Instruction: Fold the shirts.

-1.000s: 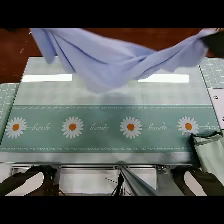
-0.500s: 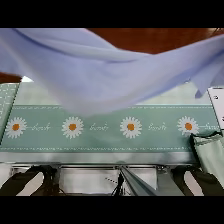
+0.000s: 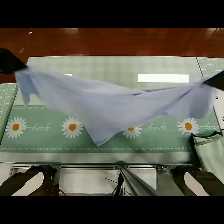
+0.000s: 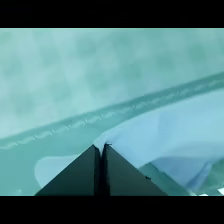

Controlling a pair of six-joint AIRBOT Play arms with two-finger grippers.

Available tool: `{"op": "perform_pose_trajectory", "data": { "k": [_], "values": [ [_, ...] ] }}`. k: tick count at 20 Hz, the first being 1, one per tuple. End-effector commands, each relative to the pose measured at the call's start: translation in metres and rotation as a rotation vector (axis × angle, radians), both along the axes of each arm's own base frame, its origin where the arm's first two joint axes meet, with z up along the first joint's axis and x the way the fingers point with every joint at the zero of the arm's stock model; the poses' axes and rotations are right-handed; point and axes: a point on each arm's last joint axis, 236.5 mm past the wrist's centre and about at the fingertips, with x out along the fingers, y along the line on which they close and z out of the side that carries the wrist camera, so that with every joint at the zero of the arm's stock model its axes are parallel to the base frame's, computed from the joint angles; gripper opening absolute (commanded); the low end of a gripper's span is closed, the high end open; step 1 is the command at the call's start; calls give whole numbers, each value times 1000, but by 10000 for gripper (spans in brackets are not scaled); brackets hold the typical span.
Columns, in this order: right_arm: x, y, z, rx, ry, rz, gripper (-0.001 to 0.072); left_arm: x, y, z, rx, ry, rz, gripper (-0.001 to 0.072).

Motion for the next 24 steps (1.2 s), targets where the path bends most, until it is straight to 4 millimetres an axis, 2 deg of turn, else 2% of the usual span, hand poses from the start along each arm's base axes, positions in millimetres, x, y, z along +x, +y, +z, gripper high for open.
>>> {"op": "perform_pose_trajectory", "data": {
  "k": [1,2,5,7,11,12,13,14,15,17,19,20,22,24],
  "values": [
    [48,12,-80,-70,89,21,23,19,-9,-85,-48,188,-35,18],
    [69,14,-98,-91,76,13,23,31,-10,-98,-61,197,-32,18],
    [134,17,-129,-69,-1,-51,24,74,-9,-133,-94,178,23,19],
    [161,17,-152,-50,-7,-98,23,90,-14,-158,-136,206,41,19],
    [166,20,-197,-45,99,-105,24,85,-30,-210,-227,381,60,22],
    [166,20,-201,-47,109,-104,24,83,-29,-216,-235,412,80,99],
    [166,19,-202,-53,109,-103,24,81,-26,-216,-241,430,101,249],
    [165,18,-202,-62,108,-95,24,77,-22,-212,-255,455,133,470],
    [162,18,-203,-67,118,-84,24,68,-15,-205,-272,499,168,633],
    [153,19,-206,-83,150,-46,24,43,-7,-184,-286,564,163,618],
    [143,16,-210,-108,185,-14,24,13,-10,-162,-281,580,126,606],
    [140,14,-212,-124,196,-4,24,-3,-15,-158,-279,572,124,606],
    [136,7,-214,-158,212,1,24,-37,-30,-164,-303,557,135,607],
    [135,3,-215,-178,213,2,24,-76,-60,-180,-409,587,147,607]
  ]
}}
